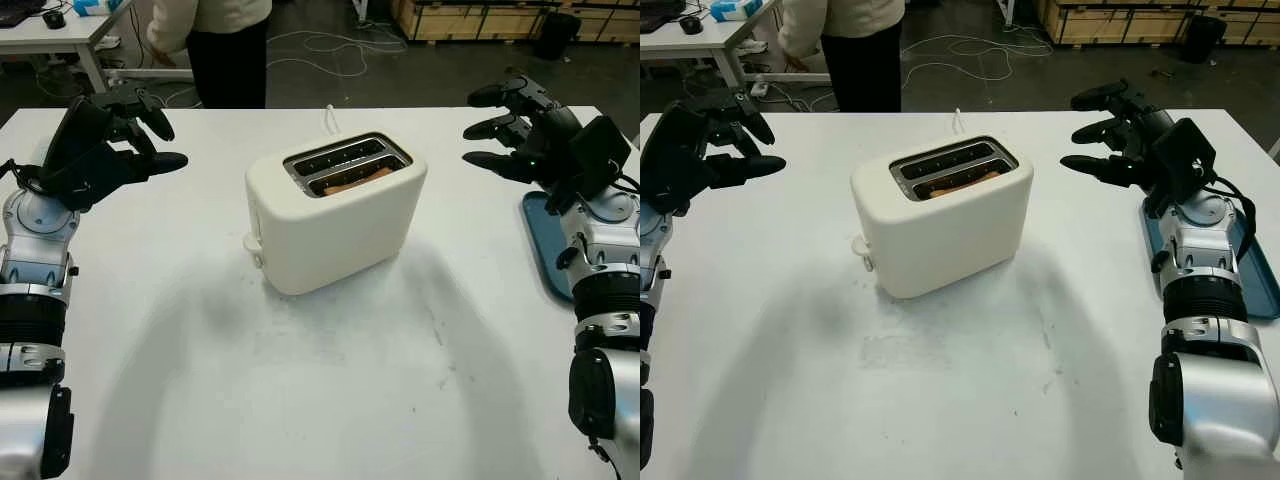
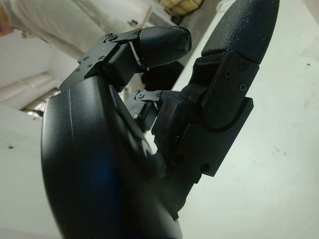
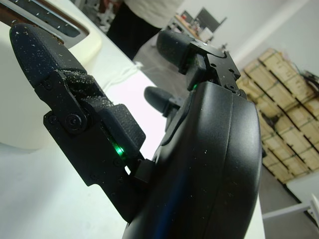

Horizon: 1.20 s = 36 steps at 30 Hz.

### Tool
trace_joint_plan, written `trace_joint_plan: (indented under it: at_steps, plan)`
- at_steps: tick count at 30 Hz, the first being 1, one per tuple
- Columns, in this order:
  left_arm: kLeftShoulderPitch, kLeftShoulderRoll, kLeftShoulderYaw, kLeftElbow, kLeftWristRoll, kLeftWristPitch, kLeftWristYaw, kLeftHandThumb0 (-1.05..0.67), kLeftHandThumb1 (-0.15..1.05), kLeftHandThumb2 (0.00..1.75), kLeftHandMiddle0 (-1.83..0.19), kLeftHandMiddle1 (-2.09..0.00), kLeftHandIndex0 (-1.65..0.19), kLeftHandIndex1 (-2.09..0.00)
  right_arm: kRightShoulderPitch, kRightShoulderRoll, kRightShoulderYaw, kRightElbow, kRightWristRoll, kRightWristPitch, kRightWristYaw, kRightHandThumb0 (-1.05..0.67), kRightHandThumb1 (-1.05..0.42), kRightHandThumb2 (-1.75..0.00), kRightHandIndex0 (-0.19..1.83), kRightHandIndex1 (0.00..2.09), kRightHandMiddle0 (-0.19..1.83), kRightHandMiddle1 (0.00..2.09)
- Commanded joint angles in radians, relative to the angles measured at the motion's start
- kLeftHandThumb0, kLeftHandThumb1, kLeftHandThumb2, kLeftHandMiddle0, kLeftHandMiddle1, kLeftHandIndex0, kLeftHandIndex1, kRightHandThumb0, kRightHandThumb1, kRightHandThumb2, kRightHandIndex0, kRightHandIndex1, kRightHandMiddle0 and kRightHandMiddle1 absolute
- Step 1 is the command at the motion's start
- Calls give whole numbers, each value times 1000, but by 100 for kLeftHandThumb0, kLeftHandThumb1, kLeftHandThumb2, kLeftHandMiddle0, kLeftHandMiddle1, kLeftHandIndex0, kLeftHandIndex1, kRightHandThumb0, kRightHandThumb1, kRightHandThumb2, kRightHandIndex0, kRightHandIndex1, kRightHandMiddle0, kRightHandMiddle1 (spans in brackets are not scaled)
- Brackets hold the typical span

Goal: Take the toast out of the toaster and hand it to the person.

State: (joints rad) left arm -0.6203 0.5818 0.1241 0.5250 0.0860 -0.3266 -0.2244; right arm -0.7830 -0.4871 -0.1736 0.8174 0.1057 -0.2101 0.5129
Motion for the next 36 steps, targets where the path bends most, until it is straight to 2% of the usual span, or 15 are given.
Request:
trace_joint_plan:
  at_steps: [1, 21, 25, 32, 36]
  plan:
    - [14, -10, 10, -3, -17, -12, 4, -105, 81, 0, -70, -152, -63, -154, 11, -1, -2, -17, 5, -1, -8, -105, -59, 0, 1, 144, 12, 122]
    - [16, -7, 8, 3, -16, -9, -4, -105, 80, 0, -68, -153, -63, -152, 23, 0, -4, -41, 6, -1, -17, -105, -60, 0, 1, 145, 12, 123]
    - [20, -3, 9, -22, -17, 16, -7, -105, 80, 0, -68, -154, -63, -153, 23, -1, -6, -45, 12, 2, -10, -105, -61, 0, 0, 145, 11, 123]
    - [23, 0, 12, -40, -14, 26, -5, -105, 82, 1, -61, -157, -53, -158, 27, 0, -13, -70, 20, 31, -15, -105, -63, -1, 0, 138, 9, 117]
    - [18, -14, 16, -34, -22, 38, 5, -105, 80, 0, -60, -158, -53, -160, 42, 6, -7, -70, 5, -10, -24, -105, -66, -1, 2, 137, 14, 113]
